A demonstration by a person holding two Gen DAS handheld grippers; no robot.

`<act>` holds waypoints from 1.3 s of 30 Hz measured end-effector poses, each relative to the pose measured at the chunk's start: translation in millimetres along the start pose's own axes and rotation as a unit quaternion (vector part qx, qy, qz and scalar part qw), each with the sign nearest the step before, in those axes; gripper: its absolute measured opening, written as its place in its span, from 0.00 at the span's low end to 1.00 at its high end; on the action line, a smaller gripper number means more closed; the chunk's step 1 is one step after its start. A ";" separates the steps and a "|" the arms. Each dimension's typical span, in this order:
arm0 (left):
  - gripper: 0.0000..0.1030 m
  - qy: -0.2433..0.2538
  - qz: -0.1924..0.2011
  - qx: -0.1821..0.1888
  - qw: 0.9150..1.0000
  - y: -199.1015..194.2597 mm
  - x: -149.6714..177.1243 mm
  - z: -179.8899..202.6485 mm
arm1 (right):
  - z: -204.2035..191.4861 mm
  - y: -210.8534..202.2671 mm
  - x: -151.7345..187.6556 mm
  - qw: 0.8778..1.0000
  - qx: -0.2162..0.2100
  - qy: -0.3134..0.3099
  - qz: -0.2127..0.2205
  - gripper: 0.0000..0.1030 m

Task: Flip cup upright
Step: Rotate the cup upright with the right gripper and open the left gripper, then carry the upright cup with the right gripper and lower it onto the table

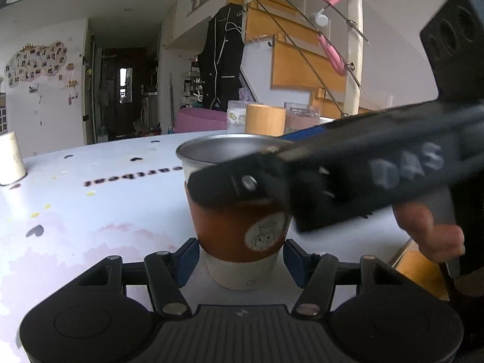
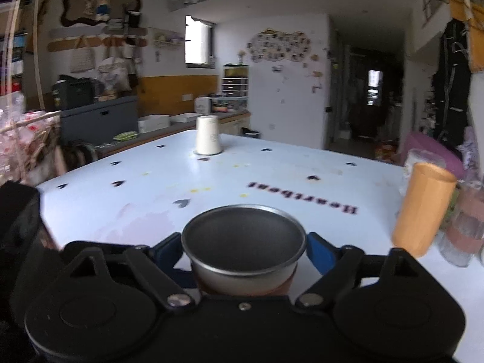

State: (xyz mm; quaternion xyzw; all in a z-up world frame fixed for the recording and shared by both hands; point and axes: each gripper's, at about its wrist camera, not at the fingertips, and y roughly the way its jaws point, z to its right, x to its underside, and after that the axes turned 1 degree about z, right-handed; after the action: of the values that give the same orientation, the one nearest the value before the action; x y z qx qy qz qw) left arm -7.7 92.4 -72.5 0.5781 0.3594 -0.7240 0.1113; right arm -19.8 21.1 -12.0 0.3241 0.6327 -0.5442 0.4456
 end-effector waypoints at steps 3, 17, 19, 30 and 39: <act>0.59 0.000 -0.004 0.002 1.000 1.3 2.0 0.7 | 0.6 -0.9 7.8 1.000 0.001 0.002 -0.010 0.89; 0.64 -0.001 0.001 -0.018 1.000 -2.0 6.2 -2.0 | 20.3 17.0 19.9 0.999 0.021 0.021 -0.029 0.73; 0.66 -0.004 0.005 -0.027 1.000 -2.4 6.0 -3.6 | 32.1 26.3 15.8 0.999 0.035 0.027 -0.030 0.73; 0.70 -0.024 0.012 -0.051 0.998 -4.4 3.9 -14.0 | 83.9 106.5 -25.8 0.990 0.126 0.040 -0.057 0.73; 0.70 -0.031 0.009 -0.062 0.998 -4.3 3.4 -18.1 | 108.1 157.9 -50.5 0.982 0.178 0.034 -0.052 0.73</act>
State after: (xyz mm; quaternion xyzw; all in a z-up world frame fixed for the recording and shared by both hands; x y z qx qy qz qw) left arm 2.5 108.0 -75.3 0.5504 0.3947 -0.7172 0.1643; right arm 164.2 -49.6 -30.0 0.3828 0.5568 -0.6591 0.3302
